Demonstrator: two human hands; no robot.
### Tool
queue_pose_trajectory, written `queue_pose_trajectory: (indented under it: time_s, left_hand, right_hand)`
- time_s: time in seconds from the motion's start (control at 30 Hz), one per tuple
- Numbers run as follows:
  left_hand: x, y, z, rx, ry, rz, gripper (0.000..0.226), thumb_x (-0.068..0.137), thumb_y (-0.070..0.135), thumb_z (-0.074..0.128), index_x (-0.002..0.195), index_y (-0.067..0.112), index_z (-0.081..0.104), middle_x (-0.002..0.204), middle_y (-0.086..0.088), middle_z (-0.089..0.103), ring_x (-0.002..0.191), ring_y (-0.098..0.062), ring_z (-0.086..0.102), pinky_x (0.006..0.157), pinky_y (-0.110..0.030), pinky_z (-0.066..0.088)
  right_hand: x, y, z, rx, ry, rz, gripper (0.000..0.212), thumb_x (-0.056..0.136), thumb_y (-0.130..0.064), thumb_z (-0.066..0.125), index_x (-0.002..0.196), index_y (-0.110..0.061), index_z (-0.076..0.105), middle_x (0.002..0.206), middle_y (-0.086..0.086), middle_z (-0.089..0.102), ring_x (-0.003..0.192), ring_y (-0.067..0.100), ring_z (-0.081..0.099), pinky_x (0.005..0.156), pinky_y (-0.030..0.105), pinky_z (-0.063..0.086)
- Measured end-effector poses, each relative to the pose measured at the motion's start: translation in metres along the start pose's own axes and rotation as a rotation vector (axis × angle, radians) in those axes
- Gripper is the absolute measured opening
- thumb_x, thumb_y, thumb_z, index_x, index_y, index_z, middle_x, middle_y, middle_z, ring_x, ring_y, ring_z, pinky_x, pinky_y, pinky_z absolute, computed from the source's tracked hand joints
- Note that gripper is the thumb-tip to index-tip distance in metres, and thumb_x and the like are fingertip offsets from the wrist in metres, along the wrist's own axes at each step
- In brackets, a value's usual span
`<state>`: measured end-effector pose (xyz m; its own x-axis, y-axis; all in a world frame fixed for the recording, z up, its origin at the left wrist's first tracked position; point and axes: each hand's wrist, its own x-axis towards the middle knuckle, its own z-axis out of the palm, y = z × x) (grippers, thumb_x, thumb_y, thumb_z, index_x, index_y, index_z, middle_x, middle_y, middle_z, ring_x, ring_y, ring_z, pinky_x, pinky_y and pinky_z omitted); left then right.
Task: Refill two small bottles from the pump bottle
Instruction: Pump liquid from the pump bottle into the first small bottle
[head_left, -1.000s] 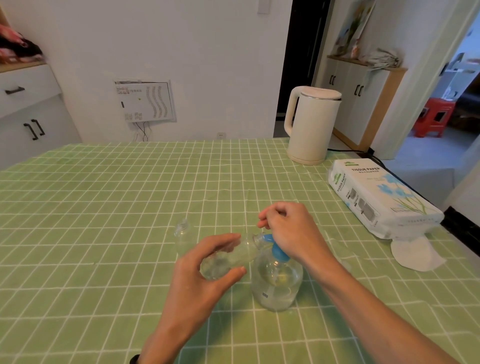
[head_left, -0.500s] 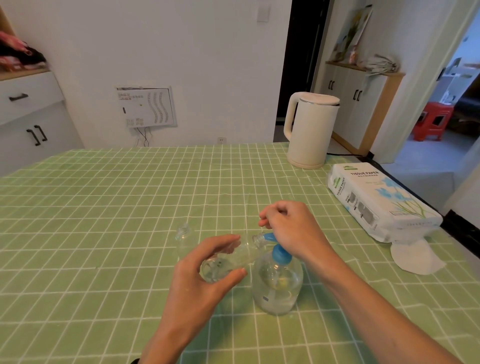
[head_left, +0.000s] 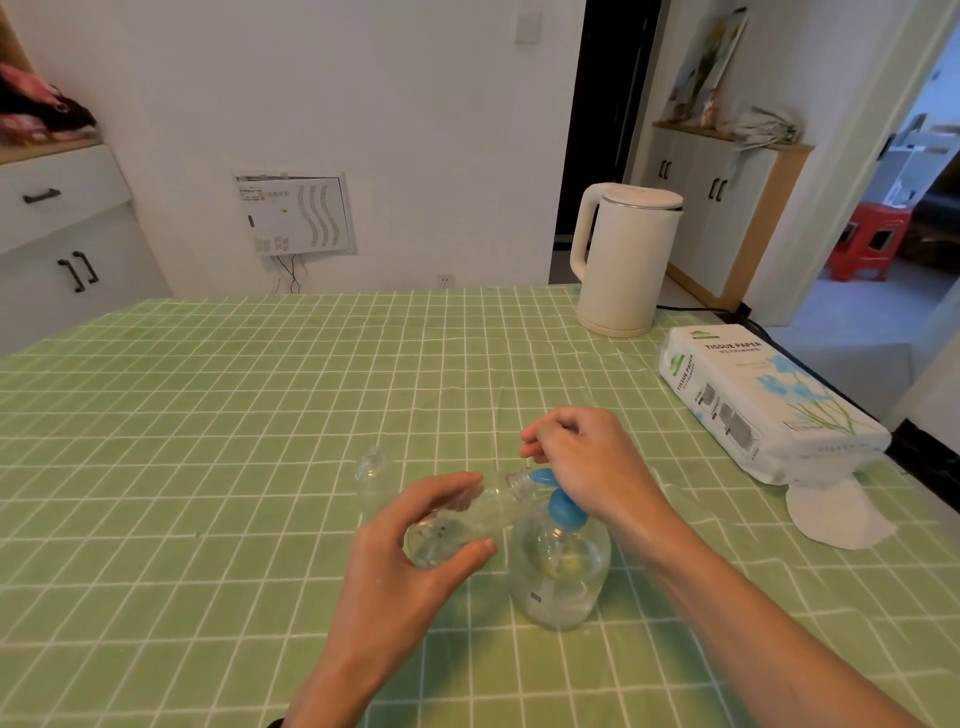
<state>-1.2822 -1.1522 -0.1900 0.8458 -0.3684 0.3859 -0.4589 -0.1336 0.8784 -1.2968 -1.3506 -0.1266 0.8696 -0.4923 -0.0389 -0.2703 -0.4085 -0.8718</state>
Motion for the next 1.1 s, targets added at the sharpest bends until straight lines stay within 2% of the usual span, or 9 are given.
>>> queue_pose_trajectory:
  time_s: [0.13, 0.27, 0.4, 0.6, 0.77, 0.93, 1.1]
  left_hand:
    - [0.001, 0.002, -0.003, -0.004, 0.007, 0.008, 0.052, 0.076, 0.011, 0.092, 0.119, 0.035, 0.075, 0.116, 0.021, 0.078, 0.114, -0.001, 0.072, 0.096, -0.007, 0.049]
    - [0.001, 0.004, -0.004, 0.004, 0.004, 0.007, 0.052, 0.076, 0.012, 0.092, 0.119, 0.035, 0.075, 0.115, 0.023, 0.078, 0.114, 0.000, 0.071, 0.094, -0.005, 0.049]
    - [0.002, 0.002, -0.003, 0.016, 0.005, 0.004, 0.052, 0.075, 0.009, 0.092, 0.118, 0.033, 0.075, 0.113, 0.024, 0.078, 0.113, 0.001, 0.071, 0.093, -0.004, 0.048]
    - [0.000, -0.001, 0.001, 0.011, -0.008, -0.011, 0.053, 0.075, 0.006, 0.092, 0.117, 0.033, 0.075, 0.113, 0.021, 0.078, 0.112, -0.001, 0.072, 0.093, -0.005, 0.048]
    - [0.002, 0.000, 0.001, 0.010, 0.000, -0.002, 0.053, 0.075, 0.009, 0.092, 0.117, 0.035, 0.075, 0.113, 0.021, 0.078, 0.112, -0.002, 0.072, 0.094, -0.006, 0.049]
    - [0.003, 0.002, 0.000, 0.017, -0.001, 0.005, 0.055, 0.075, 0.009, 0.092, 0.118, 0.037, 0.074, 0.114, 0.021, 0.078, 0.114, -0.002, 0.071, 0.095, -0.005, 0.048]
    - [0.004, 0.002, 0.001, 0.023, -0.007, 0.000, 0.056, 0.075, 0.008, 0.092, 0.119, 0.038, 0.074, 0.113, 0.022, 0.078, 0.113, 0.000, 0.071, 0.094, -0.004, 0.047]
  right_hand:
    - [0.001, -0.006, -0.003, -0.014, 0.000, -0.021, 0.025, 0.099, -0.024, 0.057, 0.085, -0.024, 0.078, 0.081, -0.011, 0.079, 0.087, 0.008, 0.076, 0.090, 0.043, 0.064]
    - [0.001, -0.005, -0.002, -0.030, -0.004, -0.014, 0.028, 0.099, -0.021, 0.055, 0.082, -0.023, 0.078, 0.082, -0.007, 0.080, 0.089, 0.018, 0.077, 0.090, 0.048, 0.063]
    - [0.003, 0.001, 0.002, -0.008, 0.012, -0.023, 0.033, 0.100, -0.017, 0.053, 0.079, -0.027, 0.076, 0.078, -0.014, 0.078, 0.088, 0.008, 0.075, 0.090, 0.046, 0.064]
    - [0.001, 0.006, 0.005, -0.017, 0.014, -0.020, 0.033, 0.102, -0.018, 0.052, 0.080, -0.029, 0.075, 0.080, -0.014, 0.078, 0.089, 0.005, 0.074, 0.093, 0.043, 0.062]
    - [0.000, 0.000, 0.001, -0.024, -0.009, 0.002, 0.029, 0.099, -0.020, 0.053, 0.082, -0.023, 0.077, 0.081, -0.010, 0.079, 0.090, 0.017, 0.077, 0.092, 0.047, 0.062]
    - [0.000, -0.007, -0.004, -0.054, -0.022, -0.031, 0.026, 0.101, -0.025, 0.055, 0.087, -0.023, 0.077, 0.084, -0.009, 0.080, 0.089, 0.014, 0.077, 0.087, 0.038, 0.063]
    - [0.002, -0.003, -0.001, -0.035, -0.011, -0.010, 0.030, 0.100, -0.021, 0.054, 0.083, -0.023, 0.077, 0.083, -0.008, 0.080, 0.090, 0.018, 0.077, 0.091, 0.044, 0.062]
